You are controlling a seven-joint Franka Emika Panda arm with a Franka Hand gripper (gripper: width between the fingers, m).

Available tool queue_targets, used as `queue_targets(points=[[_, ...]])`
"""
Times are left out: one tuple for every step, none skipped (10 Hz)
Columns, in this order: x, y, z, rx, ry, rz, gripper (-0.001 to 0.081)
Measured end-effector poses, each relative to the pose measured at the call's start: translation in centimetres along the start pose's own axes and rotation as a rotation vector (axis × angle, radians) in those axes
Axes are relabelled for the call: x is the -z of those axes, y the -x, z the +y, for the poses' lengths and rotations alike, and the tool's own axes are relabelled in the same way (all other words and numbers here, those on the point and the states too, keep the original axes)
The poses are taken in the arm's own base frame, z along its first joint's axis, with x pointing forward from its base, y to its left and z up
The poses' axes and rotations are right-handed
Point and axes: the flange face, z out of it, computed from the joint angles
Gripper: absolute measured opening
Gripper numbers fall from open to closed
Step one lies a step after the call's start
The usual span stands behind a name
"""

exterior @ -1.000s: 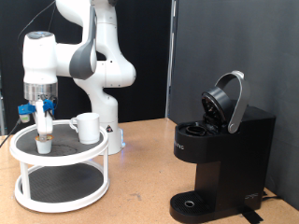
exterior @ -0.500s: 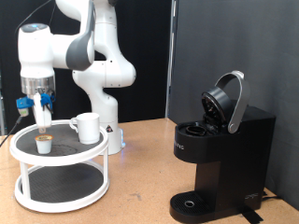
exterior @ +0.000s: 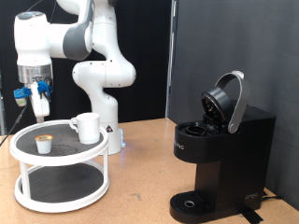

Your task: Make a cup of coffee with the keurig machine

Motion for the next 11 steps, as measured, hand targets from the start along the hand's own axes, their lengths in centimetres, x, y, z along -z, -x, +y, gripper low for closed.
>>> queue_targets(points=[[-0.1, 0.0, 0.0, 0.001, -0.006, 0.0, 0.0], [-0.1, 0.1, 0.0, 0.003, -0.008, 0.0, 0.0], [-0.2, 0.1, 0.0, 0.003, -0.012, -0.001, 0.0], [-0.3, 0.1, 0.0, 0.004, -0.016, -0.001, 0.0], [-0.4, 0.1, 0.0, 0.006, -0.02, 0.0, 0.0], [-0.5, 0.2, 0.0, 0.007, -0.024, 0.002, 0.0], [-0.6, 0.2, 0.0, 0.007, -0.027, 0.004, 0.0106], [-0.7, 0.2, 0.0, 0.007, -0.031, 0.006, 0.026], [-0.9, 0.3, -0.1, 0.008, -0.036, 0.007, 0.026], [-1.1, 0.3, -0.1, 0.009, -0.041, 0.007, 0.0444], [-1.4, 0.4, -0.1, 0.007, -0.041, 0.008, 0.0444]])
